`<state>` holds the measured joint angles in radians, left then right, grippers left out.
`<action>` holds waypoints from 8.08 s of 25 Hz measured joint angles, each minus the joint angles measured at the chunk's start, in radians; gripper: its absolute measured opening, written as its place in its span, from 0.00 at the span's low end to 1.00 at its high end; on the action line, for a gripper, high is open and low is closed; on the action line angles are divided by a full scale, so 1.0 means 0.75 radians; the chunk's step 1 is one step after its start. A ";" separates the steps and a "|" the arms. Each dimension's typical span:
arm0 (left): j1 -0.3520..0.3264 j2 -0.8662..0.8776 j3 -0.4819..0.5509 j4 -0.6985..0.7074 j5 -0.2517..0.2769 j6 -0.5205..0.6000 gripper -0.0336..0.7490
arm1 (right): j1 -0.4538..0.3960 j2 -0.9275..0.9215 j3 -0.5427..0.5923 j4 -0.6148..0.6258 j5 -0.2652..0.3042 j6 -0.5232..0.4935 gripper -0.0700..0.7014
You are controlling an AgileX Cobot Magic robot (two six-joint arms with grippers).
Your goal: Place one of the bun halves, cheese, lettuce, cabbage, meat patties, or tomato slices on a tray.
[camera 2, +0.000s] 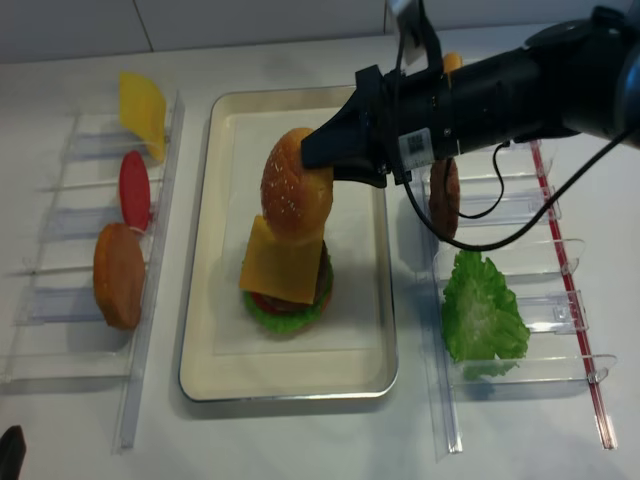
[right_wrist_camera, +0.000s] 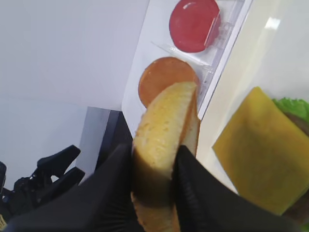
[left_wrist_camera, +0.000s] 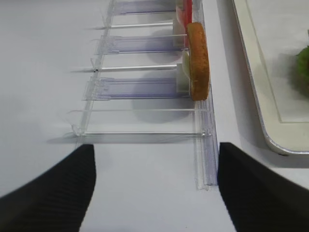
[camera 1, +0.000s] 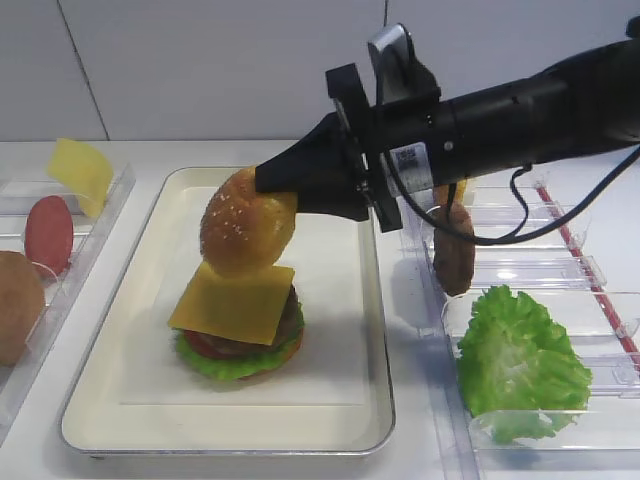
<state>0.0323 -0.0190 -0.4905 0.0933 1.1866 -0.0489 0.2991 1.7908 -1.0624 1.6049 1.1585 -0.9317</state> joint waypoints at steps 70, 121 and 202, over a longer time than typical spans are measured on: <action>0.000 0.000 0.000 0.000 0.000 0.000 0.69 | 0.103 0.221 -0.192 -0.278 -0.120 0.110 0.75; 0.002 0.000 0.000 0.000 0.000 0.000 0.69 | 0.103 -0.621 -0.388 -2.169 0.080 1.174 0.75; 0.002 0.000 0.000 -0.010 0.000 0.000 0.69 | -0.331 -2.410 0.785 -2.100 -0.027 1.205 0.65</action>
<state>0.0340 -0.0190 -0.4905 0.0860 1.1866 -0.0489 0.0508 -0.0167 -0.4735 0.0302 1.1380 -0.0281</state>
